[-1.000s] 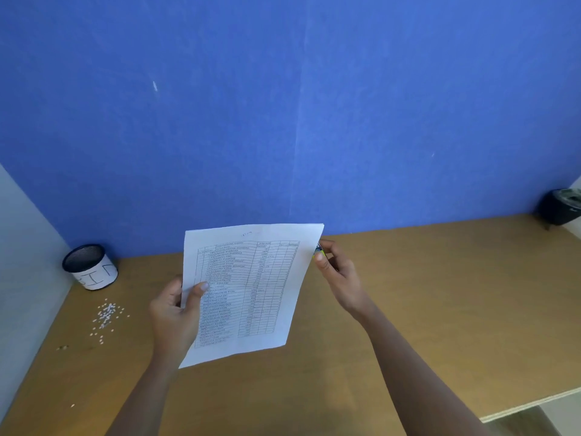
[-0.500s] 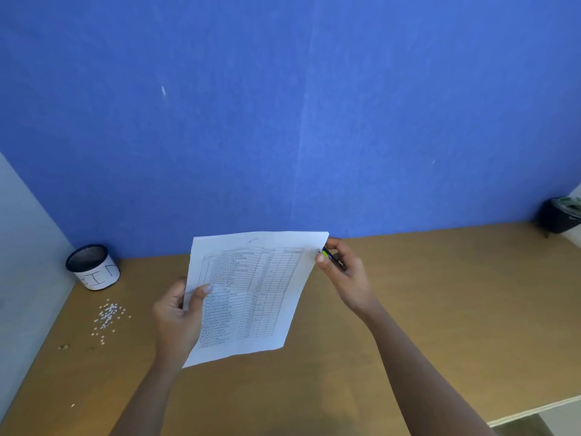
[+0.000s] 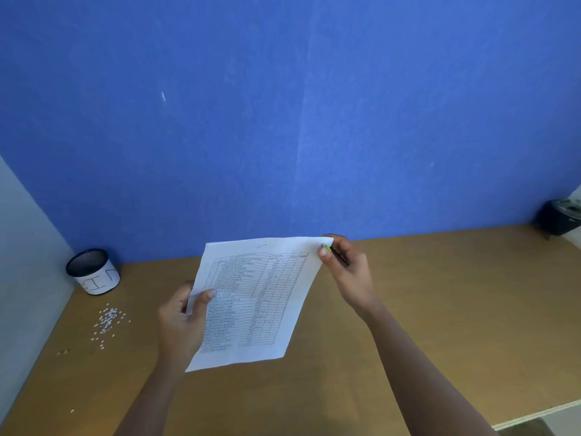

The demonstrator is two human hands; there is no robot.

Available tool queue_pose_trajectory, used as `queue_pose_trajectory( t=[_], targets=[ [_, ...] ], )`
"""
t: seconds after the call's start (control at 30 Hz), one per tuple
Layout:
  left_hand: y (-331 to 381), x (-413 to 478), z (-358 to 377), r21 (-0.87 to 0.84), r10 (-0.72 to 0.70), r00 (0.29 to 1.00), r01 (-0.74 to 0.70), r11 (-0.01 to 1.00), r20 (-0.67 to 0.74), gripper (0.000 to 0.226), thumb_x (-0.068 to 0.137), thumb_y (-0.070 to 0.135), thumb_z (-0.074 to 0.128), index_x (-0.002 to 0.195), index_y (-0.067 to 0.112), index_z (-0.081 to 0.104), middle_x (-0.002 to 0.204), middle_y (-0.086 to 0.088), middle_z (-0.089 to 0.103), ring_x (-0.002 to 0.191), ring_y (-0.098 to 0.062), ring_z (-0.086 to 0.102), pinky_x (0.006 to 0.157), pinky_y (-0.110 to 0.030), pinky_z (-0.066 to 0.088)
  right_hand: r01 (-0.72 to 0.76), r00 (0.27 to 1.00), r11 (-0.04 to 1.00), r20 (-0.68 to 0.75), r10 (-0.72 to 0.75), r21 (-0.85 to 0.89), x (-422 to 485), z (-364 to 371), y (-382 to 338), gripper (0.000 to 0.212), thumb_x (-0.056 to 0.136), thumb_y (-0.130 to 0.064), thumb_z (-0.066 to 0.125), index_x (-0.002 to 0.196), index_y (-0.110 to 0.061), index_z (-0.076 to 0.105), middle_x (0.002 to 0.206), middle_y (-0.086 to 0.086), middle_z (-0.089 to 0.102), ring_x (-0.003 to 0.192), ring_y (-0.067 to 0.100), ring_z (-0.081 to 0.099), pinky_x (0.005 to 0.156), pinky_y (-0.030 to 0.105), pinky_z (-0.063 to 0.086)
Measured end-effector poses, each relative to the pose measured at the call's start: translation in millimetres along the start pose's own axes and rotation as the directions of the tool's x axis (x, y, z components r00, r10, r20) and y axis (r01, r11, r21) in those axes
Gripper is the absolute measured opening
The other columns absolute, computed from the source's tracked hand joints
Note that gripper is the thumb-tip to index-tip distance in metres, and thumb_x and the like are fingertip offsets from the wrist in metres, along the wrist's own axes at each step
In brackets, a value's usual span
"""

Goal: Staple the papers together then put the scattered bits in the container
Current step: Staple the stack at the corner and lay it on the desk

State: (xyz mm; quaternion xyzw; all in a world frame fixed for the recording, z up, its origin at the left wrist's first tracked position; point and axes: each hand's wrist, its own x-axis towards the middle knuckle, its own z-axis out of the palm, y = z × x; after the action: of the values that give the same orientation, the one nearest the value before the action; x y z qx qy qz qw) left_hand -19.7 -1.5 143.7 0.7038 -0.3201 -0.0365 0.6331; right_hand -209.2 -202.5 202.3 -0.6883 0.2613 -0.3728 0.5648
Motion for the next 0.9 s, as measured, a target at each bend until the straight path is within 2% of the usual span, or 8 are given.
queue_pose_trajectory(
  t=[0.17, 0.37, 0.5, 0.63, 0.77, 0.9],
  targets=[
    [3.7, -1.0, 1.7, -0.033, 0.0, 1.0, 0.0, 0.999, -0.005, 0.017, 0.086, 0.005, 0.066, 0.078, 0.02, 0.064, 0.049, 0.022, 0.049, 0.044, 0.0, 0.038, 0.045, -0.009, 0.027, -0.01, 1.0, 0.999, -0.015, 0.01, 0.034, 0.8, 2.4, -1.4, 0.022, 0.091, -0.02, 0.063, 0.108, -0.007, 0.064, 0.101, 0.0, 0.071, 0.099, 0.011, 0.066, 0.086, 0.02, 0.049],
    [1.3, 0.6, 2.2, -0.033, 0.01, 1.0, -0.01, 0.999, -0.013, 0.016, 0.086, 0.006, 0.067, 0.079, 0.02, 0.066, 0.048, 0.02, 0.048, 0.045, -0.001, 0.037, 0.044, -0.011, 0.027, 0.001, 0.999, 0.999, -0.034, 0.001, 0.054, 0.8, 4.5, -1.8, 0.021, 0.091, -0.019, 0.063, 0.109, -0.008, 0.064, 0.098, -0.003, 0.071, 0.098, 0.01, 0.066, 0.086, 0.02, 0.05],
    [-4.7, 1.9, -0.4, -0.052, 0.034, 0.999, -0.035, 0.998, -0.011, 0.009, 0.086, 0.023, 0.071, 0.08, 0.028, 0.068, 0.053, 0.006, 0.051, 0.048, -0.003, 0.035, 0.044, -0.016, 0.028, 0.009, 0.999, 0.999, -0.047, -0.007, 0.047, 1.2, 6.5, -2.0, 0.019, 0.091, -0.018, 0.064, 0.109, -0.011, 0.064, 0.1, 0.0, 0.072, 0.098, 0.011, 0.066, 0.085, 0.019, 0.05],
    [-1.6, 1.4, -0.2, -0.065, 0.041, 0.999, -0.042, 0.997, -0.018, 0.004, 0.083, 0.028, 0.069, 0.082, 0.024, 0.068, 0.053, 0.012, 0.051, 0.048, -0.003, 0.036, 0.045, -0.015, 0.029, 0.0, 0.998, 0.999, -0.06, 0.003, 0.045, 0.8, 6.9, -3.0, 0.021, 0.09, -0.021, 0.065, 0.109, -0.013, 0.064, 0.099, -0.002, 0.072, 0.099, 0.011, 0.067, 0.089, 0.024, 0.05],
    [1.0, 0.6, 1.5, -0.032, 0.036, 0.999, -0.036, 0.999, -0.015, 0.007, 0.086, 0.009, 0.07, 0.082, 0.015, 0.068, 0.052, 0.018, 0.053, 0.047, -0.002, 0.038, 0.045, -0.012, 0.028, -0.012, 0.996, 1.0, -0.094, 0.014, 0.025, -0.6, 7.4, -1.8, 0.023, 0.085, -0.034, 0.069, 0.102, -0.02, 0.067, 0.093, -0.005, 0.072, 0.095, 0.013, 0.067, 0.09, 0.033, 0.051],
    [-0.6, 0.9, 0.4, -0.03, 0.016, 0.999, -0.017, 0.999, -0.032, 0.008, 0.085, 0.006, 0.068, 0.086, 0.013, 0.068, 0.054, 0.019, 0.056, 0.048, 0.0, 0.041, 0.046, -0.011, 0.03, 0.005, 0.998, 0.998, -0.064, -0.001, 0.069, -1.4, 6.2, -6.7, 0.012, 0.087, -0.018, 0.069, 0.098, -0.012, 0.068, 0.089, -0.004, 0.071, 0.088, 0.009, 0.065, 0.083, 0.024, 0.049]
  ],
)
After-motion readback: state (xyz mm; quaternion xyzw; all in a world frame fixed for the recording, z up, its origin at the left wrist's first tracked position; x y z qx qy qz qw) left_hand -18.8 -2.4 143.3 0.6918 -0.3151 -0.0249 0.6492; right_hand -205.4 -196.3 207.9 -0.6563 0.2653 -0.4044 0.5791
